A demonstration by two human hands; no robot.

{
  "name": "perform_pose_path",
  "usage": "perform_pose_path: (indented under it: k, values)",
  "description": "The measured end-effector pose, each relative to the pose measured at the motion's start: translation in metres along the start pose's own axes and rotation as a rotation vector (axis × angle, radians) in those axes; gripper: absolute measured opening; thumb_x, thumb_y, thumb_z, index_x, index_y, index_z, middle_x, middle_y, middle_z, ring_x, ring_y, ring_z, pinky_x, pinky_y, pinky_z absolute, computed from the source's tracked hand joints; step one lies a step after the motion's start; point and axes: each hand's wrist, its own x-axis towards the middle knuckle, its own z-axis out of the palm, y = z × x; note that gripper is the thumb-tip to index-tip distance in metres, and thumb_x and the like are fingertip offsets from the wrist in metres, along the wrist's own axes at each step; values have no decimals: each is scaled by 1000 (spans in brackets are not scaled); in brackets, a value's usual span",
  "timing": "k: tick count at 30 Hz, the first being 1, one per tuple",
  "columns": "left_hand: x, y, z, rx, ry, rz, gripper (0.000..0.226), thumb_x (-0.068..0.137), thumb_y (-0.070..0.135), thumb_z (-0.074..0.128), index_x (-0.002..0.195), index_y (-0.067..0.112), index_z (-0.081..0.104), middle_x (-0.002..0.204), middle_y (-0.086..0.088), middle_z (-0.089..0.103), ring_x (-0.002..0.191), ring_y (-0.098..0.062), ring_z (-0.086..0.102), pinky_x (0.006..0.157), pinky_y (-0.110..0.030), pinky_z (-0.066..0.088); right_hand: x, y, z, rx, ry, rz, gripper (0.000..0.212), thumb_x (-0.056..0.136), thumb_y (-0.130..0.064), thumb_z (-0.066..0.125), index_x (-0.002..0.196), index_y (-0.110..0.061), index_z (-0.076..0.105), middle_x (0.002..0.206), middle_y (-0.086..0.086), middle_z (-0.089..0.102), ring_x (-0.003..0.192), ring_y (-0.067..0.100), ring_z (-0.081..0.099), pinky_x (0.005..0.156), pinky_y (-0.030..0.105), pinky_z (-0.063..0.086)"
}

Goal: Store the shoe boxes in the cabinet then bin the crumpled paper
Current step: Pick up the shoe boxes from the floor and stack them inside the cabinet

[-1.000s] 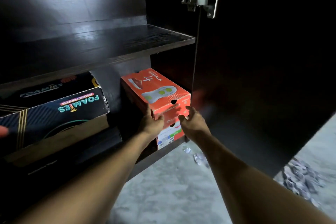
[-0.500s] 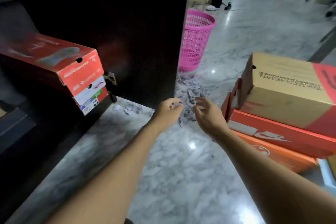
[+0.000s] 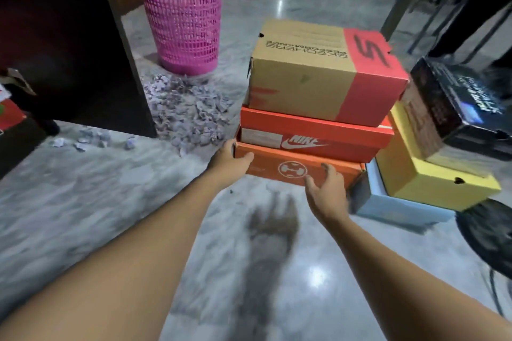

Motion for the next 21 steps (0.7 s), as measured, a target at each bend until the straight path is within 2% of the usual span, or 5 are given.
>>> perform_pose_path:
  k: [4, 9, 14, 18, 21]
  values:
    - [28, 6, 28, -22, 72, -48, 77, 91, 39, 62, 153, 24, 17, 153, -5, 32, 136, -25, 39, 100, -31, 35, 30, 27, -16, 39, 111, 146, 70, 91, -41, 61, 150, -17, 32, 149, 14, 36, 138, 34, 37, 112, 49, 34]
    - [56, -6, 56, -14, 149, -105, 86, 89, 43, 63, 154, 27, 11, 153, -8, 29, 138, -29, 36, 112, -40, 33, 65, 44, -13, 97, 139, 247, 84, 90, -42, 64, 155, -15, 19, 157, 14, 26, 145, 34, 26, 117, 50, 26]
    - [65, -15, 71, -24, 281, -93, 88, 87, 41, 65, 154, 26, 10, 151, -9, 26, 139, -29, 33, 111, -38, 31, 84, 48, -13, 191, 222, 285, 85, 83, -41, 68, 152, -15, 25, 149, 11, 41, 137, 33, 40, 113, 49, 34]
    - [67, -17, 71, -20, 350, -101, 96, 84, 45, 68, 155, 24, 8, 158, -4, 20, 144, -25, 28, 113, -37, 28, 82, 51, -11, 179, 212, 258, 83, 81, -44, 72, 148, -16, 32, 142, 9, 46, 130, 33, 48, 108, 48, 40]
    - [71, -21, 63, -2, 343, -114, 92, 79, 52, 69, 152, 20, 24, 156, -4, 28, 141, -24, 33, 114, -39, 32, 80, 55, -12, 165, 179, 232, 81, 79, -45, 74, 145, -17, 37, 141, 9, 47, 126, 33, 52, 106, 50, 45]
